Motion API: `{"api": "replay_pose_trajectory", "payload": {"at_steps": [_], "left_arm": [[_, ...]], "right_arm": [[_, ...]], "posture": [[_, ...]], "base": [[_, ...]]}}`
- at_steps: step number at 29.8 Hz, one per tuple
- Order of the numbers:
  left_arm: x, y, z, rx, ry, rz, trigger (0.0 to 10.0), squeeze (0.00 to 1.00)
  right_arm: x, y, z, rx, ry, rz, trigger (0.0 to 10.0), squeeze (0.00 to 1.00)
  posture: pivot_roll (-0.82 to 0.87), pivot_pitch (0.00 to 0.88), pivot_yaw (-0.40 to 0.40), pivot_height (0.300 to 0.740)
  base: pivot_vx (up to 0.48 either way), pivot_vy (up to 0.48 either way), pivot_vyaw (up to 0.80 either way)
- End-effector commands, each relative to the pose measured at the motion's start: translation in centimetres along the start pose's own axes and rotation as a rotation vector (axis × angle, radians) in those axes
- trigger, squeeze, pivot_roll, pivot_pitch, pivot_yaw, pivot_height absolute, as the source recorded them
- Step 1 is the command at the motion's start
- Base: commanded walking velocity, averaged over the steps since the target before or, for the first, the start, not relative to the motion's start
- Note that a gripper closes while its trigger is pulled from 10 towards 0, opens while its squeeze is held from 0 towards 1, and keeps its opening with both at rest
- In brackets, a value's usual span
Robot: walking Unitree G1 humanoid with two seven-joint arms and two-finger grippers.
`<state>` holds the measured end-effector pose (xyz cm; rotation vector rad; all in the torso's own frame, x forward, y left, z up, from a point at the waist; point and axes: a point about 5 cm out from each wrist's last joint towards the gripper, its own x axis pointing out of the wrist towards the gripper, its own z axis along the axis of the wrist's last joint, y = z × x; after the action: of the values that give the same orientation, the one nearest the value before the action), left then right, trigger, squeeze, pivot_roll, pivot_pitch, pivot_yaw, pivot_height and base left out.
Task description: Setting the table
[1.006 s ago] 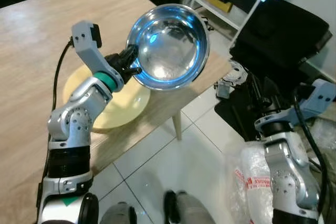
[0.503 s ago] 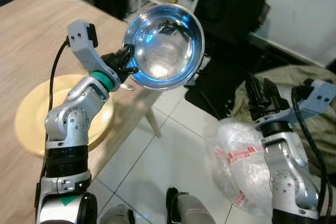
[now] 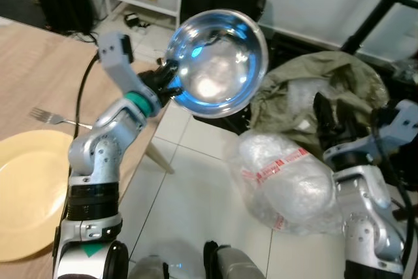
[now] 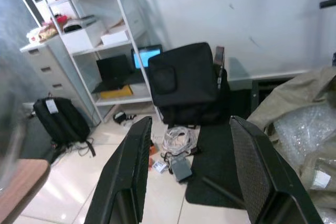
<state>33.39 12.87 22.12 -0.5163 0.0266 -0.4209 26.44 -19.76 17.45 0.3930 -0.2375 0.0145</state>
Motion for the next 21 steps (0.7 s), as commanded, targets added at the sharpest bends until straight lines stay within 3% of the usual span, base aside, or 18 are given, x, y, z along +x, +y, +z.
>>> {"api": "replay_pose_trajectory", "payload": {"at_steps": [1,21], "left_arm": [[-0.23,0.11,0.08,0.002,-0.010,0.004,10.0,0.00],[-0.13,0.04,0.05,-0.002,-0.009,0.001,10.0,0.00]], "right_arm": [[-0.38,-0.54,-0.26,-0.006,0.016,-0.027,10.0,0.00],[-0.38,-0.54,-0.26,-0.008,0.017,-0.029,10.0,0.00]], "posture": [[0.12,0.079,-0.015,0.740],[0.12,0.080,-0.016,0.740]], "base": [[0.000,0.000,-0.80],[0.000,0.000,-0.80]]}}
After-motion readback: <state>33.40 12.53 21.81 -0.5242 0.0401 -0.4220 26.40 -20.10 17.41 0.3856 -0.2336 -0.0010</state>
